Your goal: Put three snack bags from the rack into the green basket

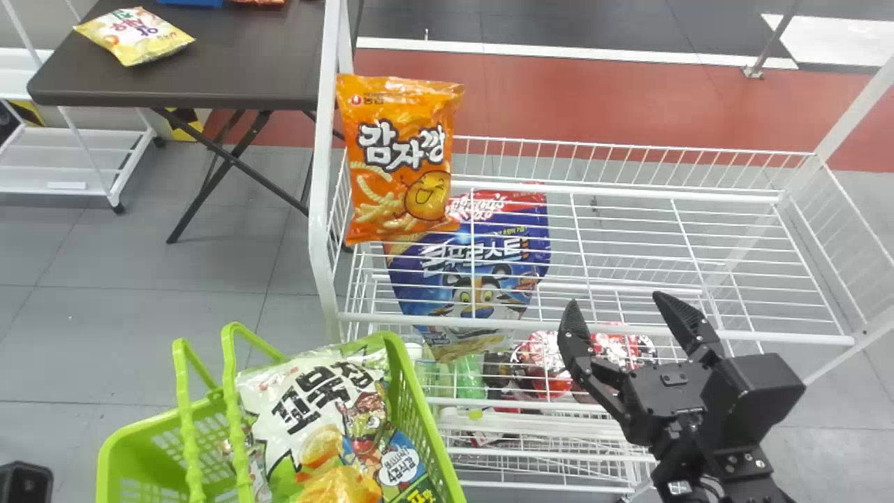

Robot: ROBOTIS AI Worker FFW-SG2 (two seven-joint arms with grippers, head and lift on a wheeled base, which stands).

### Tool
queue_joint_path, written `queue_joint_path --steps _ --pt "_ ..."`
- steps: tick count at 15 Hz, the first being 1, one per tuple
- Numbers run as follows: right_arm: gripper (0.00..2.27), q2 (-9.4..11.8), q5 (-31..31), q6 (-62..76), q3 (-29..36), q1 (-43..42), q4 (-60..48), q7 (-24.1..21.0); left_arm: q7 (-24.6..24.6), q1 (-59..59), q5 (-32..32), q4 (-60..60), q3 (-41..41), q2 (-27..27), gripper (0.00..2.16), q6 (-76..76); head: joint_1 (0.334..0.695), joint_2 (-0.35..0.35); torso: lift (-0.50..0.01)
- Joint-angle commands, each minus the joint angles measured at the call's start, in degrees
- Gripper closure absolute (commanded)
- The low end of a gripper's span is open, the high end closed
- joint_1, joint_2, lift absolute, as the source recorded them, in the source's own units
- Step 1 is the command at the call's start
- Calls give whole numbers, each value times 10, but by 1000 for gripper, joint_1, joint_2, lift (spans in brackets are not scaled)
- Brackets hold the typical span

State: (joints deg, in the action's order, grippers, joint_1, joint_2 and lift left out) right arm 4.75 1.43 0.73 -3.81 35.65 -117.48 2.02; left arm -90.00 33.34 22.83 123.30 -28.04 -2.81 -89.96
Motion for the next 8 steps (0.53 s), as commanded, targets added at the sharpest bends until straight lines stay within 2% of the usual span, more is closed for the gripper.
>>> queue_joint_path --steps 1,8 --pt "53 0 2 0 -1 9 -8 2 -6 6 1 4 0 1 2148 -1 695 -60 0" --pt "56 0 5 25 1 30 -15 7 -6 29 3 25 3 7 2152 -1 695 -68 0"
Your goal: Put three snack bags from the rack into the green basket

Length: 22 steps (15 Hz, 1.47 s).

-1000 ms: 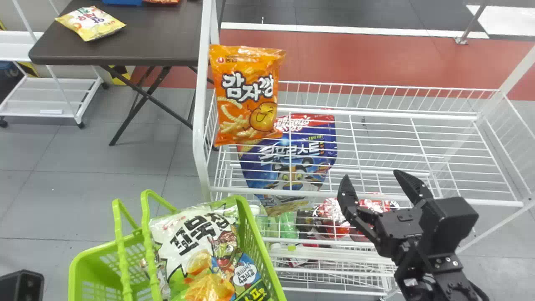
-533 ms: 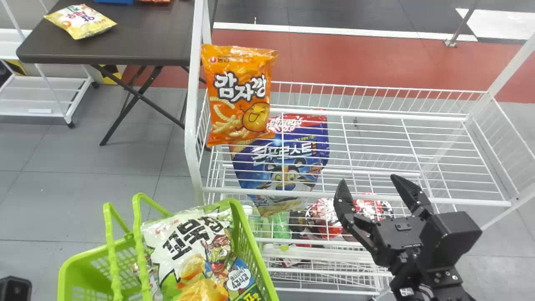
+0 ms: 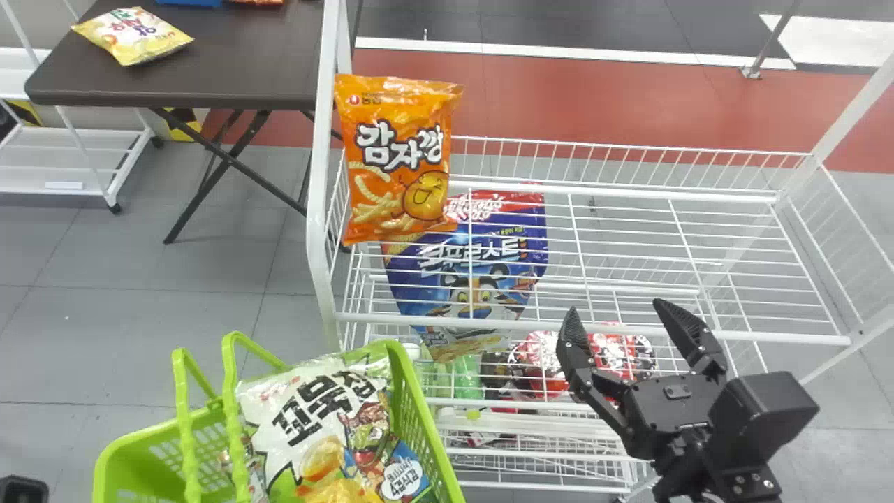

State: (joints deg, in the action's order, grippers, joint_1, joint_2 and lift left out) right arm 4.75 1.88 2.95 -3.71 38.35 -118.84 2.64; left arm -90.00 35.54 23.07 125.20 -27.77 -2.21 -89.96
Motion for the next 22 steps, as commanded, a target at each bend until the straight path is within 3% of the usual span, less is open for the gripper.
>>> queue_joint_path --steps 1,13,22 --pt "56 0 1 4 1 6 -3 2 -6 11 1 12 0 3 2148 -1 695 -70 0" --pt "63 3 20 15 12 5 -3 21 -6 39 1 25 4 24 2152 -1 695 -96 0" --pt "66 3 30 17 26 8 -2 37 -6 41 -7 25 31 24 2152 -1 695 -156 0"
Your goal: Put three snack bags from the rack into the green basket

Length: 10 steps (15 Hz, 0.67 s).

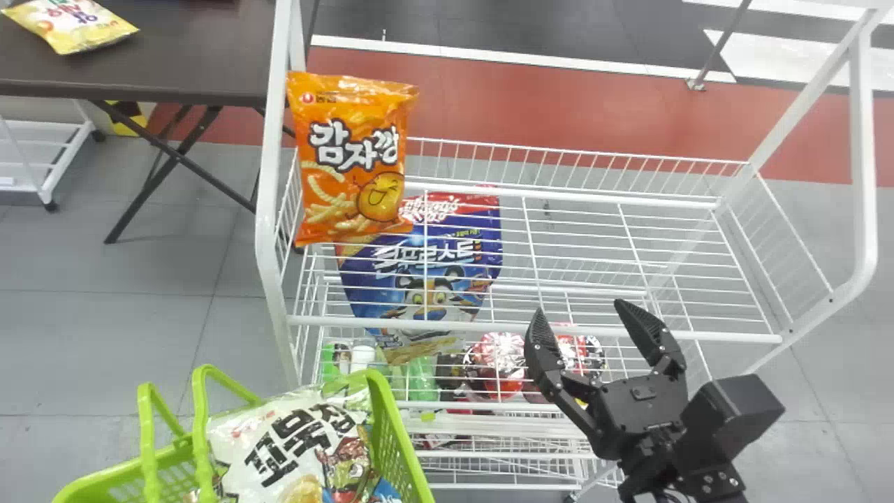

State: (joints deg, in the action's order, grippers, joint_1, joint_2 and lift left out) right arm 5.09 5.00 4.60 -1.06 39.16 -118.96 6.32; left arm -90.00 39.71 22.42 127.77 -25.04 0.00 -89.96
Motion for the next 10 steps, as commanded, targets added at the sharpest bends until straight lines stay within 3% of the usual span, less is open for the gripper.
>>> queue_joint_path --steps 1,10 --pt "66 0 -2 0 0 0 0 0 -6 -1 -2 -1 4 1 2148 -1 695 -159 0" --pt "70 0 0 -2 4 2 0 0 -6 2 -2 7 4 1 2152 -1 695 -176 0"
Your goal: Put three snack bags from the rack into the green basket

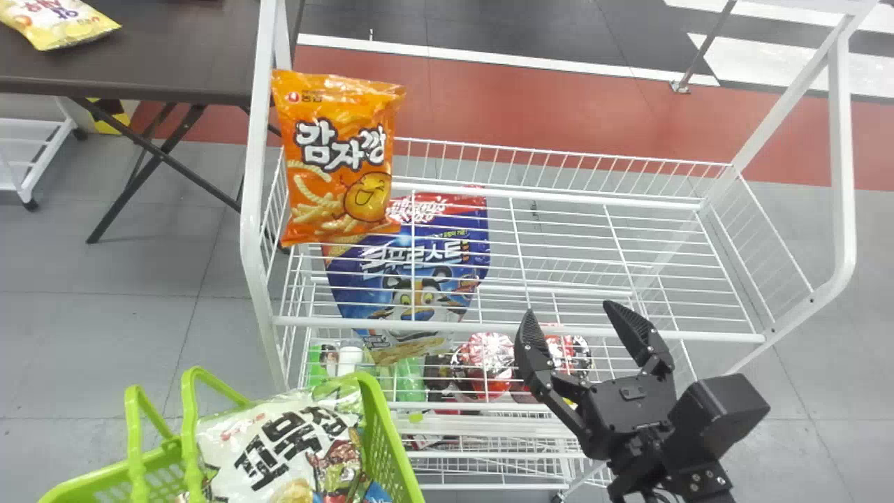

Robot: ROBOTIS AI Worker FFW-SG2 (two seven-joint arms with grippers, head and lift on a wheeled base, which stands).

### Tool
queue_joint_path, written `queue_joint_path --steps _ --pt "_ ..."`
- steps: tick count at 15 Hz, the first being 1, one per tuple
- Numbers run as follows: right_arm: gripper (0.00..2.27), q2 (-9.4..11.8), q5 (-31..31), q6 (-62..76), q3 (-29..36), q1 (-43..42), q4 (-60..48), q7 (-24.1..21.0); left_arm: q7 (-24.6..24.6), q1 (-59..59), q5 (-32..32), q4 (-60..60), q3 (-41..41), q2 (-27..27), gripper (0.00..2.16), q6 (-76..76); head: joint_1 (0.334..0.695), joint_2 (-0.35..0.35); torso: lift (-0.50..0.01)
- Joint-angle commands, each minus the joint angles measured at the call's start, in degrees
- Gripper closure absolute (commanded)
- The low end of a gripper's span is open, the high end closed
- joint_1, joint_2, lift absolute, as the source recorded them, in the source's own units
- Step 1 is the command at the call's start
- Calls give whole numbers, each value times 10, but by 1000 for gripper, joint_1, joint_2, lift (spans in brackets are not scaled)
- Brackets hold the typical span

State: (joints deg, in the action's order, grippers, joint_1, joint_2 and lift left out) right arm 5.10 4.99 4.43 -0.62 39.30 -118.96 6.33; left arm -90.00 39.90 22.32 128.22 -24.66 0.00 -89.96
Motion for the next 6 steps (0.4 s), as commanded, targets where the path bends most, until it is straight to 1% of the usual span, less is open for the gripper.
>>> queue_joint_path --steps 1,6 --pt "73 0 0 0 0 2 0 0 -6 0 0 4 1 1 2152 -1 695 -177 0" --pt "76 -1 0 4 -2 2 0 0 -6 2 0 10 -2 1 2152 -1 695 -179 0"
